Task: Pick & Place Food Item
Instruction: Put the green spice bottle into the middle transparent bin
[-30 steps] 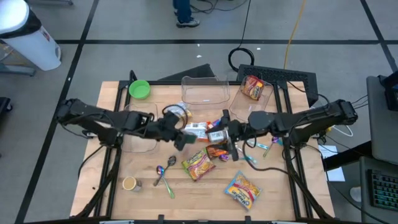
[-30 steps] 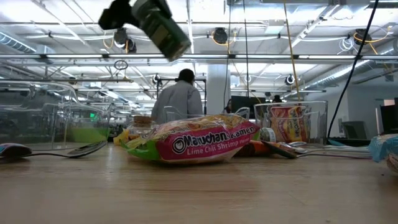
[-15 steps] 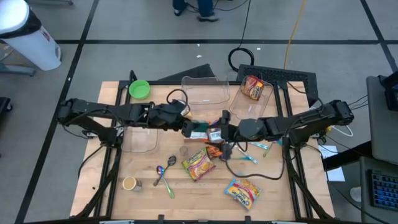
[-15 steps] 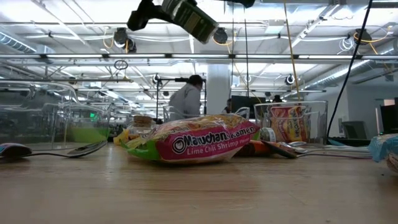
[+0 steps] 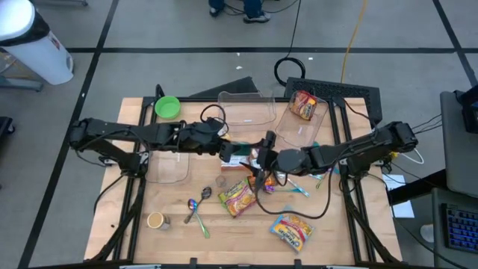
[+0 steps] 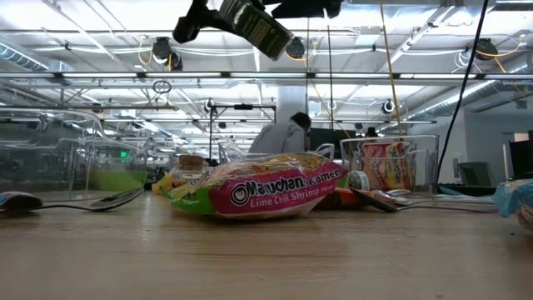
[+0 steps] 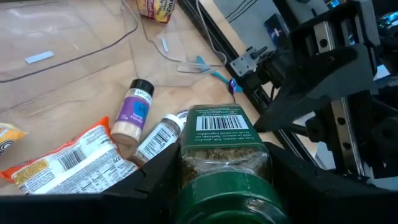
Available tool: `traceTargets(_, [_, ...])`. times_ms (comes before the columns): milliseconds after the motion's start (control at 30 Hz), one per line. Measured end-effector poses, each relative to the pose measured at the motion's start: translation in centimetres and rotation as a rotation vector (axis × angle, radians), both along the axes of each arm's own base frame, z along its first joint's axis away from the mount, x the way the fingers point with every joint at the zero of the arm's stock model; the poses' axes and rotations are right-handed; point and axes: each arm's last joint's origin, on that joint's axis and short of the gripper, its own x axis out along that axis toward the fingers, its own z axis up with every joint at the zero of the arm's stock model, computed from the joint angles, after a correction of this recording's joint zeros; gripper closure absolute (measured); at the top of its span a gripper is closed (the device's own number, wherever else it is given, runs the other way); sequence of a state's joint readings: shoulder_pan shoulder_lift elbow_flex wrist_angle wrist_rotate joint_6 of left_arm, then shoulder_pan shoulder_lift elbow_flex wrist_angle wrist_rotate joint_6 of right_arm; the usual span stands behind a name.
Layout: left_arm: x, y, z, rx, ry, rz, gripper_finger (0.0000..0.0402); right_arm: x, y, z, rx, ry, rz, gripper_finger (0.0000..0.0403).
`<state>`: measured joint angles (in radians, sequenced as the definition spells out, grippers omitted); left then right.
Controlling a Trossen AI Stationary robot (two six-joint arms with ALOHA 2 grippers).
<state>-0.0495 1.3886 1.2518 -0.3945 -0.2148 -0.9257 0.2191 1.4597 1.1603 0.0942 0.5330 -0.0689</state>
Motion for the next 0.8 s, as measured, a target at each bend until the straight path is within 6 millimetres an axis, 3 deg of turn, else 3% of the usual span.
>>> traceTargets(167, [0.0,-0.1,0.1,-0.004,-0.006,-0.019,0.0198,-0.1,-0.4,0.1,-0.064,0.006,-0.087,0.014])
traceTargets(800, [0.7,-0.1,1.4,-0.008,-0.155,-0.059,0.0198,0.0,-0.4,0.0,-0.06,0.013,-0.063,0.014])
